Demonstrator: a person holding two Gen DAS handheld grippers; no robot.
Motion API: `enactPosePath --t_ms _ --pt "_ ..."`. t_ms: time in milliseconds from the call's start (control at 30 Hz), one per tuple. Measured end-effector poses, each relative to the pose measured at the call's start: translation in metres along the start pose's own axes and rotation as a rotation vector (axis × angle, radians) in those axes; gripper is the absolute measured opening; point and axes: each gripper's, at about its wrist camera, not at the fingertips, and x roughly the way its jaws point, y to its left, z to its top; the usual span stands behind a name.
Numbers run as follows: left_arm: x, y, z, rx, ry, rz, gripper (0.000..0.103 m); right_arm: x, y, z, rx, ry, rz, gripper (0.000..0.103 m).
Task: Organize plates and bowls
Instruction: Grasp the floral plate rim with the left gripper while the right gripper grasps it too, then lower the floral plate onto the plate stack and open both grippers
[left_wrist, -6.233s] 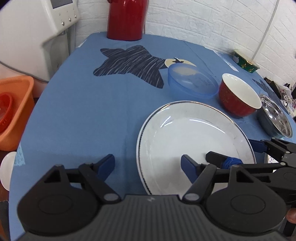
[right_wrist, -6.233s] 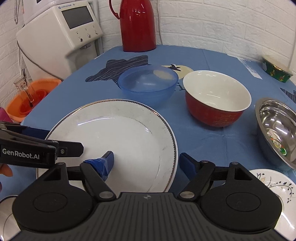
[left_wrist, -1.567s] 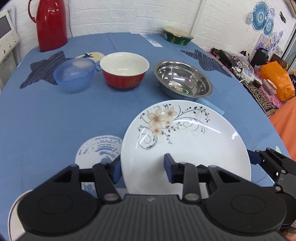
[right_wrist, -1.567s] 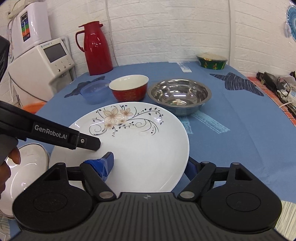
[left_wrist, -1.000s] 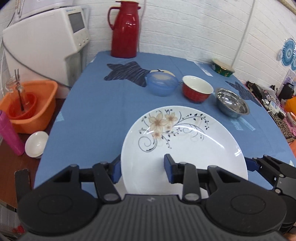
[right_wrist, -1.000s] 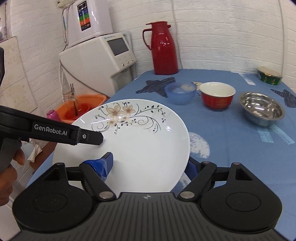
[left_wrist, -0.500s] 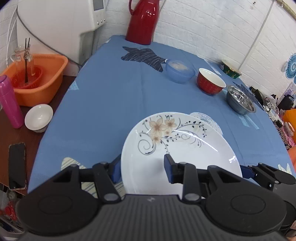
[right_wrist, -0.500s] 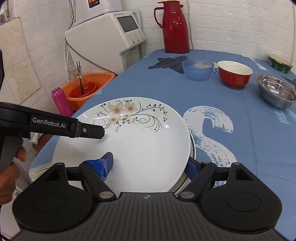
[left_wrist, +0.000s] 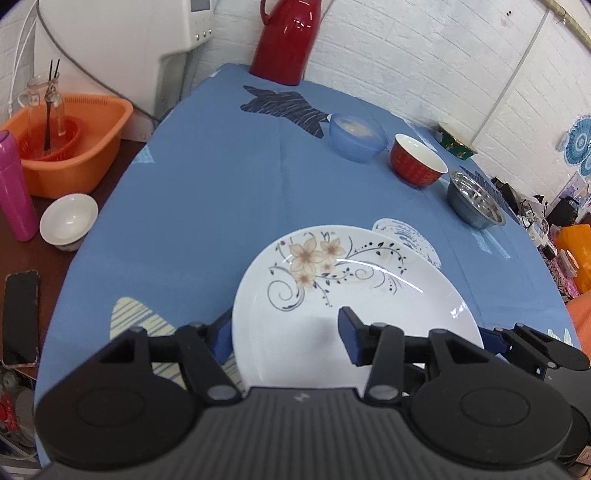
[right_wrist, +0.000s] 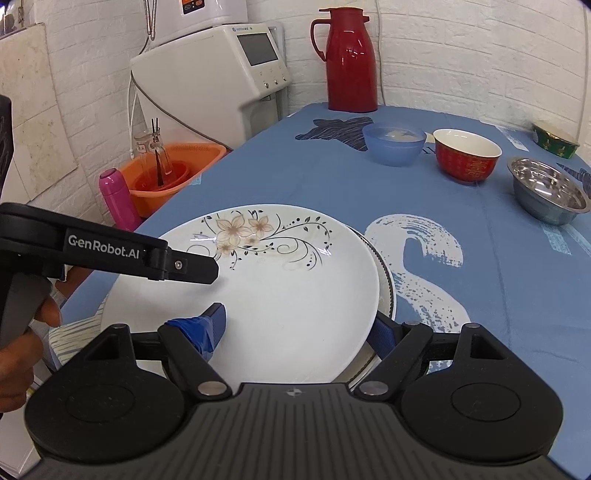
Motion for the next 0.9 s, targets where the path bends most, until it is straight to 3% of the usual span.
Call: enactPosePath --t_ms 167,300,600,700,900 --pt "0.003 -0.002 0.0 0.001 0.003 0.017 0.051 -0.004 0.016 -0.003 -0.132 -0.035 -0.071 0.068" --pt "0.0 -0.003 0.001 0.008 -0.007 0.017 0.052 -0.013 -0.004 0.005 -0.035 -0.092 -0.042 0.067" --pt "-0.013 -0.019 0.005 0.054 -0.054 0.02 0.056 -0.032 -0.007 0.008 -0.029 -0.13 0.022 0.067" --pt "-0.014 -0.023 0.004 0.06 -0.051 0.019 0.057 -0.034 -0.022 0.001 0.041 -0.112 0.043 0.067" --pt "-0.011 -0.04 0.003 0.076 -0.04 0.016 0.06 -0.039 -0.067 -0.009 0.298 -0.074 0.086 0.067"
